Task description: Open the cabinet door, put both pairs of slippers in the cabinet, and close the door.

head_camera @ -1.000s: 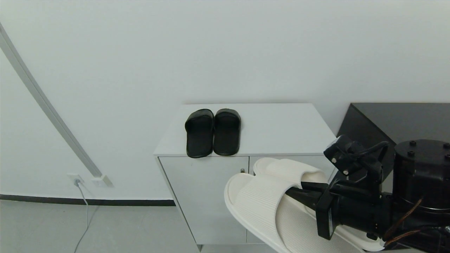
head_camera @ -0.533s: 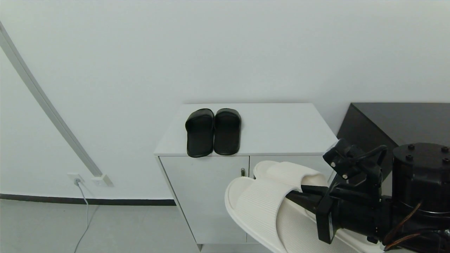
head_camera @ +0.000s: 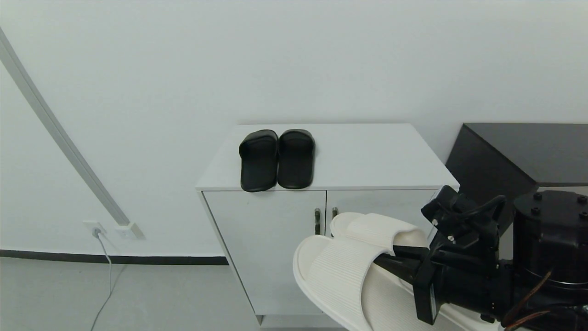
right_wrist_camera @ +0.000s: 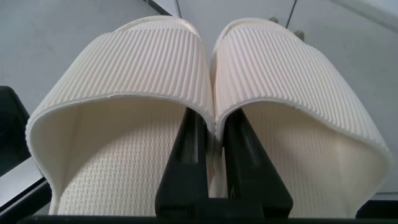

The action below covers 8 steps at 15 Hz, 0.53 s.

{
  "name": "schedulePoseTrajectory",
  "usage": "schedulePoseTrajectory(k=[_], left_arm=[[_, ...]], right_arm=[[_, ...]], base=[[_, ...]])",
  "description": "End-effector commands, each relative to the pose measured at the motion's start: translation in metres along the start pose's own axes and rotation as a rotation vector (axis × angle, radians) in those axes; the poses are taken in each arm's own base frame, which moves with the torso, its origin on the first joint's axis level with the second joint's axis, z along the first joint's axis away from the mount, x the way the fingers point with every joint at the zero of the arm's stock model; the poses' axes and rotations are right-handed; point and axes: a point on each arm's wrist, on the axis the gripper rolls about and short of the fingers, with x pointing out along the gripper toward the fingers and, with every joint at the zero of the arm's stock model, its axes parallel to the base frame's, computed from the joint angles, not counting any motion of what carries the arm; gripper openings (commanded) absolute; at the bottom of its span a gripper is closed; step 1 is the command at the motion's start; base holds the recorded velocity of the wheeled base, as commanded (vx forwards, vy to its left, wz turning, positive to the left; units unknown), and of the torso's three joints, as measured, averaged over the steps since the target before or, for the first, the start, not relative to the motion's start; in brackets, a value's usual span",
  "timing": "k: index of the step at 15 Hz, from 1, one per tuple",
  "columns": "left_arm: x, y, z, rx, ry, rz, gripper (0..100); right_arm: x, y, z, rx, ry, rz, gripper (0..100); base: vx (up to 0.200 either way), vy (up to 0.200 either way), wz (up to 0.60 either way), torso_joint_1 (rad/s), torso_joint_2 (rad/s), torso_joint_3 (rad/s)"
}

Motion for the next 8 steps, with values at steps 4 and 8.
schedulePoseTrajectory(k=[4,8], left_arm=[[0.0001,0.0000,0.0000,-0.002,0.001,-0.001,100],[0.0001,0.0000,0.0000,-0.002,0.001,-0.001,100]], right_arm=[[-0.0014,0.0022,-0.0029,-0.002,0.008,0.010,0],[-0.0026,0.0029,-0.0078,-0.002,0.024,0.013,0]], base=[[0.000,0.000,0.00,-0.226,0.54,0.314],[0.000,0.000,0.00,-0.212,0.53,0.326]])
